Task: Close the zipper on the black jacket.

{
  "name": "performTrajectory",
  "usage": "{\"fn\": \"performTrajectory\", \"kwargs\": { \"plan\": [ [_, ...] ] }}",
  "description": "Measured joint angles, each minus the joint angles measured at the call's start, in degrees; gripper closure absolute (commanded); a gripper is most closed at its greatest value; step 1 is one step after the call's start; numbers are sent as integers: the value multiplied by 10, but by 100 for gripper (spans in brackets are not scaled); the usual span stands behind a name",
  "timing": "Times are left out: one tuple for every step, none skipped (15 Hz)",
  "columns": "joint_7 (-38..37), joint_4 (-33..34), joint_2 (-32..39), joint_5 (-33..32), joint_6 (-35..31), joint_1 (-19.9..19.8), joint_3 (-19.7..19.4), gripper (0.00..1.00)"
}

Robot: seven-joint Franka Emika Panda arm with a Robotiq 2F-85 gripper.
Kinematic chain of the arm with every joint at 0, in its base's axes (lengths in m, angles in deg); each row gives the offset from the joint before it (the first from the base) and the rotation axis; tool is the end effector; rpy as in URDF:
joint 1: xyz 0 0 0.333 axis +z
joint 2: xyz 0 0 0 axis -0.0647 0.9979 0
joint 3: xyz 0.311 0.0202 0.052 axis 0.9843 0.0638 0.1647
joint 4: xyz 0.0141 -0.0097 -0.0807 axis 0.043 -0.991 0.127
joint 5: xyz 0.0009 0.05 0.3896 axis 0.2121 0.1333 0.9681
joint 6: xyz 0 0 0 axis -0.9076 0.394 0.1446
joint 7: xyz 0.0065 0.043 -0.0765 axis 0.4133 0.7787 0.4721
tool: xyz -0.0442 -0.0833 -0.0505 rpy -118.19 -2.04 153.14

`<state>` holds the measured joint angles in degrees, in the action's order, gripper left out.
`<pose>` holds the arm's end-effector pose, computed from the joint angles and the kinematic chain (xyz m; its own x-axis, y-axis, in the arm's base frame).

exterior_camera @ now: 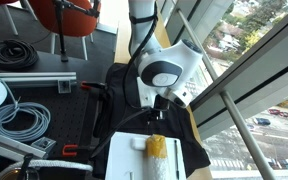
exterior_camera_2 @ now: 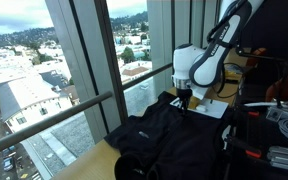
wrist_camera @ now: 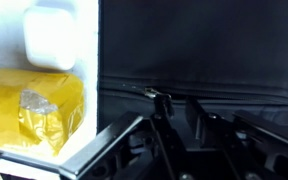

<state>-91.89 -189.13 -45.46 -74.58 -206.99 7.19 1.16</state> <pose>0.5668 0.0505 0.1218 0.9957 0.0881 0.0278 0.0841 -0.9891 0.1208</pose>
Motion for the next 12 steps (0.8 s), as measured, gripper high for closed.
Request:
{"fn": "performTrajectory", "kwargs": {
  "plan": [
    [-2,0,0,-1,0,3,-1,100],
    [-4,0,1,-2,0,5,-2,100],
    [-6,0,1,-4,0,7,-4,99],
    [-8,0,1,-8,0,10,-6,98],
    [-10,-1,1,-11,0,13,-8,98],
    [-10,-1,1,-12,0,17,-10,98],
    [-11,-1,1,-13,0,19,-12,98],
    [-12,-1,1,-14,0,22,-13,98],
    [-14,-2,1,-15,0,25,-14,98],
    [-16,-2,1,-18,0,29,-15,98],
    [-19,-2,1,-21,0,32,-16,98],
    [-23,-2,1,-24,0,37,-18,98]
  ]
}}
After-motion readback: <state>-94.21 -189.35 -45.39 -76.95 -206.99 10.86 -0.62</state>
